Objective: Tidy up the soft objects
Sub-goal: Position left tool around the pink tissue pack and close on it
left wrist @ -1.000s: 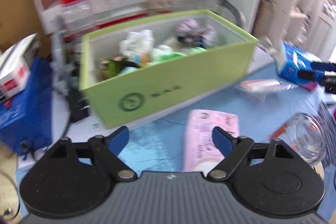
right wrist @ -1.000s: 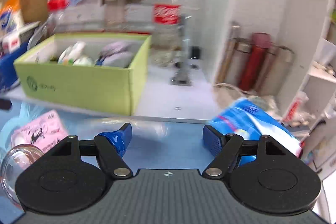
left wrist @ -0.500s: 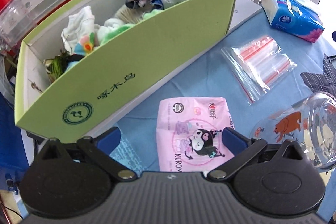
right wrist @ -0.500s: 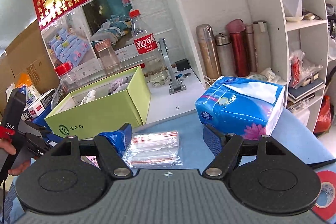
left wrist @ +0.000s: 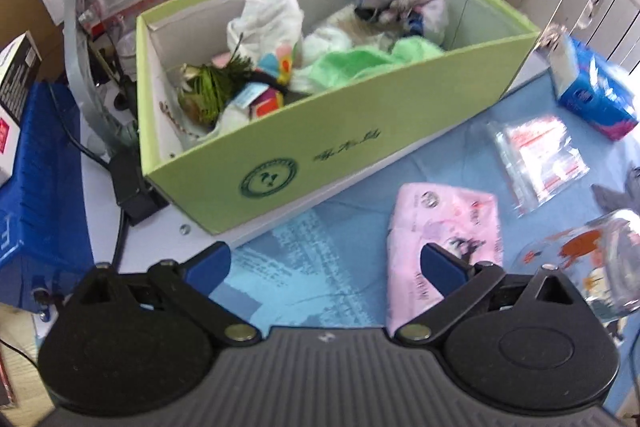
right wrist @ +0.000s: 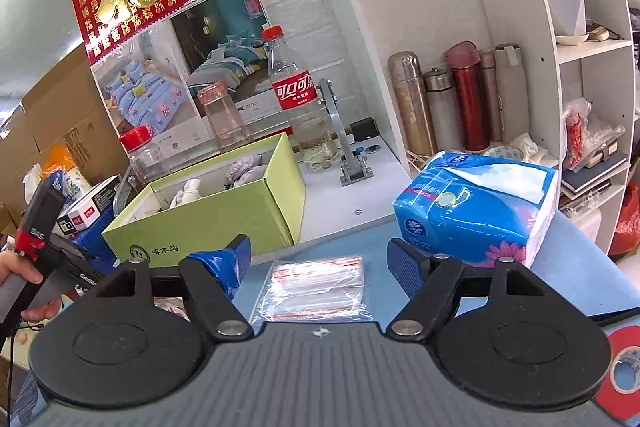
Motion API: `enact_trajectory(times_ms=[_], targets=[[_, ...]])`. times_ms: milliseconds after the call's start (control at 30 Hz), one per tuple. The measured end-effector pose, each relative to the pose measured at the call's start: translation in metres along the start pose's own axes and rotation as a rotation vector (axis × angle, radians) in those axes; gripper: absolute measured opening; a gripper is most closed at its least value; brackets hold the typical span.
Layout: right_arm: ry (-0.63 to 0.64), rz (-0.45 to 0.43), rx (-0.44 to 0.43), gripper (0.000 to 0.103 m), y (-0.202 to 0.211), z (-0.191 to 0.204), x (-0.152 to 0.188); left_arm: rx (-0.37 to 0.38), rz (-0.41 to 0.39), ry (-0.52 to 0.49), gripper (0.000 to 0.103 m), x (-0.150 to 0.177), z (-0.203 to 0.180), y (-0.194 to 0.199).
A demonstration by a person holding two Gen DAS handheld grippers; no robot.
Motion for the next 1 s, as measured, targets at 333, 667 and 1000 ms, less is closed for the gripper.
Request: enact_trajectory(times_ms=[333, 667, 1000], targets=[[0.024, 0.008, -0.038, 0.061, 0.001, 0.010, 0.002, 0.055, 0.128, 0.081, 0.102, -0.034, -0.056, -0.047], [-0.016, 0.004, 0.002, 0.061, 0.005, -0.007, 0.005, -0.020, 0.237, -0.022, 0.102, -0.029, -0.066, -0.080], [0.041, 0.001, -0.011, 0.061, 0.011, 0.010, 0.000, -0.253, 0.189, 0.081, 0.102, 0.007, 0.029, -0.046]])
Point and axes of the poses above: each gripper's, at about its wrist camera, not at the fingertips, and y roughly against the way its jaws point, z to its left, x to its underside, the point moved 1 cm from there along -y, roughly the way its jaws point, and after that the axes turned 1 degree about x, right-handed, at the moved point
